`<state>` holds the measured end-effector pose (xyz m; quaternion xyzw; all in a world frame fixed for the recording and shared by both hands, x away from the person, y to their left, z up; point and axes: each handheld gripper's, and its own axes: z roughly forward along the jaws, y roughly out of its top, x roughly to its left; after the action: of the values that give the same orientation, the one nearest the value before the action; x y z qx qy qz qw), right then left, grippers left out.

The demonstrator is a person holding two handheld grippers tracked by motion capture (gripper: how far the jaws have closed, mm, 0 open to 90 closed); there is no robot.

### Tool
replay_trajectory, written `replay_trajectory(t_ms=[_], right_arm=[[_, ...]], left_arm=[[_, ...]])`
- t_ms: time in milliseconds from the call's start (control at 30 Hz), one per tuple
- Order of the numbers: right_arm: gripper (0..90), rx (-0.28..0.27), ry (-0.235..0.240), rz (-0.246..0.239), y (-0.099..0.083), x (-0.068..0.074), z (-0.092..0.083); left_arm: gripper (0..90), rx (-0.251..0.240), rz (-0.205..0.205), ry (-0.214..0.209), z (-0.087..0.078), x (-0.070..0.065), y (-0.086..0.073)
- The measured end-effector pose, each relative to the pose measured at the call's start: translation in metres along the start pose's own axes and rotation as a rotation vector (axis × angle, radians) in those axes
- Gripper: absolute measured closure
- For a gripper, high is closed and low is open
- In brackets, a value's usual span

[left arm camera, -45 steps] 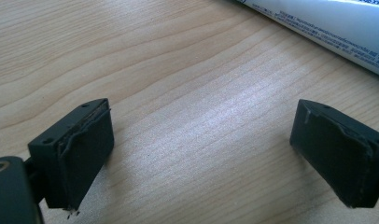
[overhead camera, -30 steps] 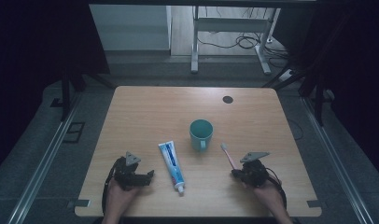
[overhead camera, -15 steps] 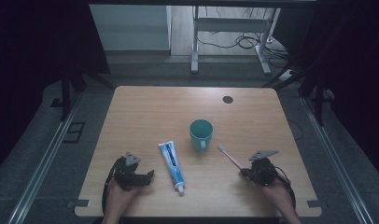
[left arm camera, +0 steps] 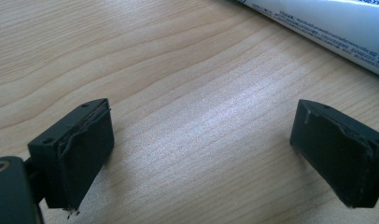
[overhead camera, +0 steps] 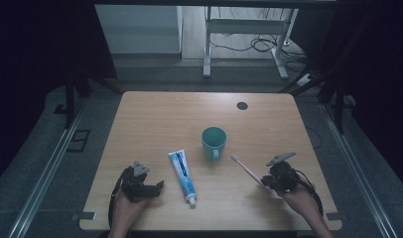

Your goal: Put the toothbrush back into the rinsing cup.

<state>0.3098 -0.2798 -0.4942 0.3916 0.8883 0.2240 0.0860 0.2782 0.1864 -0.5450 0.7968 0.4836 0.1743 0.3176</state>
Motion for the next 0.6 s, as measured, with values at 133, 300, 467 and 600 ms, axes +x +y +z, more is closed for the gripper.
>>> replay_trajectory(t_ms=[133, 300, 467, 600], right_arm=[[78.5, 0.054, -0.005, -0.014, 0.009, 0.0, 0.003], [76.5, 0.129, 0.005, -0.043, 0.024, 0.002, 0.01], [73.6, 0.198, 0.004, -0.063, 0.039, 0.004, 0.016], [71.9, 0.25, 0.002, -0.077, 0.05, 0.004, 0.02]], left_arm=[[6.3, 0.0, 0.0, 0.0, 0.0, 0.0, 0.0], [6.2, -0.001, 0.0, 0.0, 0.0, 0.0, 0.0], [6.3, 0.0, 0.0, 0.0, 0.0, 0.0, 0.0], [6.3, 0.0, 0.0, 0.0, 0.0, 0.0, 0.0]])
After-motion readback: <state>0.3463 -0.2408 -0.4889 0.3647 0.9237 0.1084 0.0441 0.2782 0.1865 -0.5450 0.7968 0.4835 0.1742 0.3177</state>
